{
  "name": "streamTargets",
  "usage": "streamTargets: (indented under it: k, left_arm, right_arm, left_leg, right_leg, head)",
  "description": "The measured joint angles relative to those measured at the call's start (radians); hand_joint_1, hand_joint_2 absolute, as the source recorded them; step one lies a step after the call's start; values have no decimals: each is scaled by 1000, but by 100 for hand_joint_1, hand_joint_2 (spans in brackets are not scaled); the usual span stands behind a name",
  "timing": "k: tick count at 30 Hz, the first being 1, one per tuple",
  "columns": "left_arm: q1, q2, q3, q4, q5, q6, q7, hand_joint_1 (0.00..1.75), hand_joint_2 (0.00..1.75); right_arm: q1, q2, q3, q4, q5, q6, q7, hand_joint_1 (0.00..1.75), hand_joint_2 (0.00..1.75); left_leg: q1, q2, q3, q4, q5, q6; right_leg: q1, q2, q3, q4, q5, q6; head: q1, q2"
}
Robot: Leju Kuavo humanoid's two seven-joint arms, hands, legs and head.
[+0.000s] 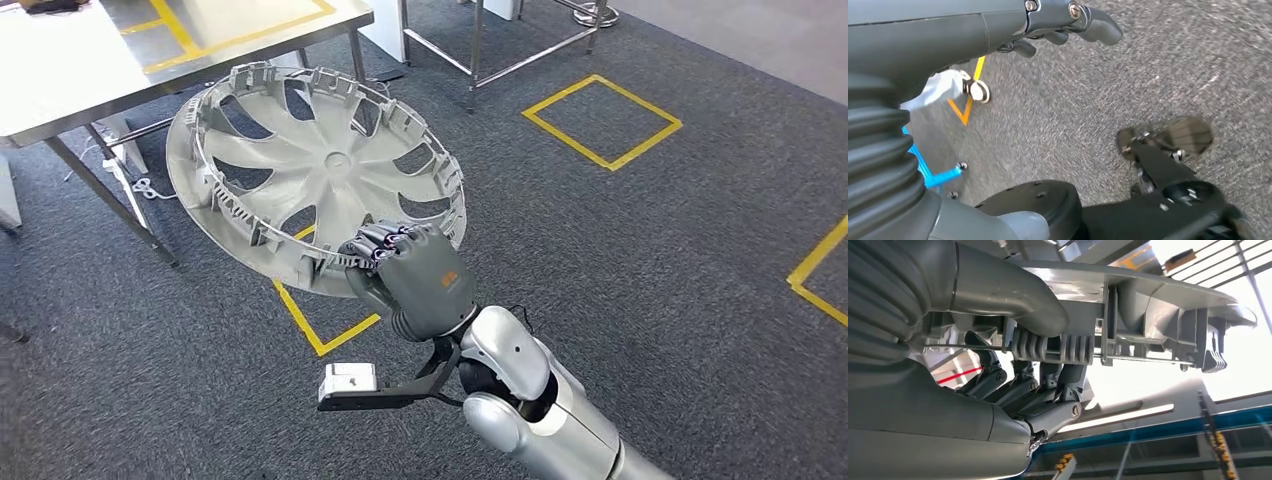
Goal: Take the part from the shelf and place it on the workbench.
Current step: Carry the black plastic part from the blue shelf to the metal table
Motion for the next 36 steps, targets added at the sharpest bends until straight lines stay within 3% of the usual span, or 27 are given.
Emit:
streamTargets:
  k: [1, 2, 3, 5, 7, 9, 10, 12, 14, 16, 17, 19, 21, 23, 24, 25, 26, 27, 29, 31, 32, 33, 35, 36]
  left_arm:
    - [1, 0, 0, 0, 2, 0, 0, 0, 175]
    - [3, 0, 2, 0, 4, 2, -1, 0, 175]
    - [5, 0, 4, 0, 5, 3, -1, 0, 175]
    - [5, -1, 8, 0, 5, 8, -3, 0, 175]
    - [3, -2, 9, -1, 6, 12, -4, 0, 175]
    - [6, -3, 13, -1, 6, 12, -4, 0, 175]
    - [8, -4, 15, 0, 7, 12, -4, 0, 175]
    - [9, -6, 19, 0, 9, 10, -4, 0, 175]
    - [7, -8, 23, 0, 13, 7, -2, 0, 175]
    - [7, -9, 27, 0, 18, 5, 1, 0, 175]
    - [9, -10, 29, 0, 21, 8, 1, 0, 175]
    - [12, -10, 34, 0, 24, 17, -2, 0, 175]
    - [12, -12, 39, 0, 24, 23, -6, 0, 175]
    - [14, -13, 44, 0, 24, 27, -9, 0, 175]
    - [16, -13, 46, 0, 24, 29, -10, 0, 175]
    - [19, -13, 47, 0, 24, 30, -11, 0, 175]
    - [22, -13, 48, 0, 24, 31, -11, 0, 175]
    - [22, -13, 48, 0, 23, 31, -12, 0, 175]
    - [17, -13, 48, 0, 14, 27, -13, 0, 175]
    - [9, -13, 48, 0, -6, 14, -8, 0, 175]
    - [6, -11, 48, 0, -15, 7, -3, 0, 175]
    - [2, -10, 48, -1, -24, 1, 2, 0, 175]
    - [-7, -5, 48, -2, -35, -6, 8, 0, 175]
    - [-12, -3, 47, -2, -38, -9, 10, 0, 175]
  right_arm:
    - [0, 0, 0, 0, 0, 0, 0, 175, 175]
    - [0, 0, 1, 0, 0, 1, -1, 175, 175]
    - [0, 0, 1, 0, 0, 1, -1, 175, 175]
    - [-1, 0, 2, 0, 0, 1, -1, 175, 175]
    - [-1, 0, 2, 0, 0, 2, -2, 175, 175]
    - [-2, 0, 3, 0, 0, 2, -2, 175, 175]
    - [-3, 1, 3, 0, -1, 3, -2, 175, 175]
    - [-6, 1, 3, 1, -1, 5, -4, 175, 175]
    - [-10, 2, 6, 3, -3, 12, -7, 175, 175]
    - [-18, 7, 10, 10, -11, 26, -6, 175, 175]
    - [-26, 12, 14, 14, -17, 34, -3, 175, 175]
    - [-46, 23, 19, 21, -27, 45, 3, 175, 175]
    - [-64, 30, 23, 26, -34, 48, 5, 175, 175]
    - [-74, 34, 25, 29, -36, 48, 5, 175, 175]
    - [-76, 37, 26, 29, -37, 48, 5, 175, 175]
    - [-77, 40, 27, 30, -37, 48, 6, 175, 175]
    - [-78, 44, 27, 30, -37, 47, 6, 175, 175]
    - [-79, 46, 27, 31, -38, 45, 7, 175, 175]
    - [-77, 47, 27, 32, -36, 32, 14, 175, 175]
    - [-70, 44, 25, 32, -30, 7, 31, 175, 175]
    - [-62, 41, 22, 31, -26, -5, 40, 175, 175]
    - [-53, 37, 16, 28, -21, -14, 48, 175, 175]
    - [-29, 26, -3, 17, -10, -24, 54, 175, 175]
    - [-19, 20, -12, 11, -6, -26, 51, 175, 175]
  left_leg:
    - [0, 3, -9, 27, -5, -2]
    - [0, 6, 1, 15, 10, -3]
    - [0, 14, 32, -35, 38, -3]
    - [-3, 57, 105, -169, 84, 3]
    - [-8, 81, 135, -229, 93, 21]
    - [-10, 60, 132, -229, 95, 38]
    - [-10, 49, 132, -231, 96, 45]
    - [-6, 27, 134, -235, 100, 58]
    - [-4, 4, 132, -235, 103, 65]
    - [-4, -22, 130, -235, 104, 67]
    - [-4, -35, 129, -234, 105, 66]
    - [-3, -62, 129, -233, 108, 63]
    - [-3, -88, 123, -231, 112, 53]
    - [2, -111, 114, -233, 118, 38]
    - [4, -123, 111, -236, 122, 29]
    - [6, -121, 108, -237, 124, 22]
    - [5, -101, 102, -230, 119, 17]
    - [3, -72, 89, -206, 104, 13]
    - [0, -13, 39, -99, 45, 8]
    - [2, 2, -10, 12, 3, 2]
    - [3, 4, -12, 24, 7, 0]
    - [3, 9, 6, -4, 28, -1]
    - [1, 36, 80, -133, 80, 1]
    - [-1, 50, 110, -189, 95, 8]
  right_leg:
    - [0, -13, 0, 1, -1, 0]
    - [1, -26, 0, 1, -2, 1]
    - [0, -38, 0, 3, -3, 4]
    - [4, -59, 2, 8, -10, 12]
    - [12, -77, 2, 12, -14, 22]
    - [13, -94, 6, 12, -16, 31]
    - [12, -91, 8, 14, -21, 37]
    - [5, -49, -8, 62, -55, 49]
    - [2, 3, -67, 184, -118, 55]
    - [2, 16, -120, 288, -149, 55]
    - [1, 17, -124, 291, -137, 53]
    - [0, 34, -77, 188, -68, 45]
    - [-2, 83, -20, 62, -19, 37]
    - [0, 108, -5, 18, -15, 34]
    - [1, 98, -4, 14, -12, 32]
    - [0, 86, -2, 9, -9, 27]
    - [-1, 73, 0, 4, -6, 21]
    - [-4, 60, 3, -1, -3, 15]
    - [-3, 32, 5, -3, -2, 7]
    - [-1, 3, 5, -3, -4, 6]
    - [-1, -11, 6, -3, -5, 7]
    - [-1, -24, 7, -2, -6, 9]
    - [0, -47, 9, 1, -12, 16]
    - [2, -56, 9, 4, -15, 21]
  head:
    - [0, 0]
    - [0, 0]
    - [-1, 0]
    - [-3, 0]
    - [-6, 0]
    - [-8, 0]
    - [-7, 0]
    - [-6, 0]
    - [-3, 0]
    - [-2, 0]
    - [-2, 0]
    - [-1, 0]
    - [-2, 0]
    - [-3, 0]
    - [-2, 0]
    - [-2, 0]
    - [-5, 0]
    - [-9, 0]
    - [-17, 0]
    - [-19, 0]
    - [-19, 0]
    - [-20, 0]
    - [-22, 0]
    - [-23, 0]
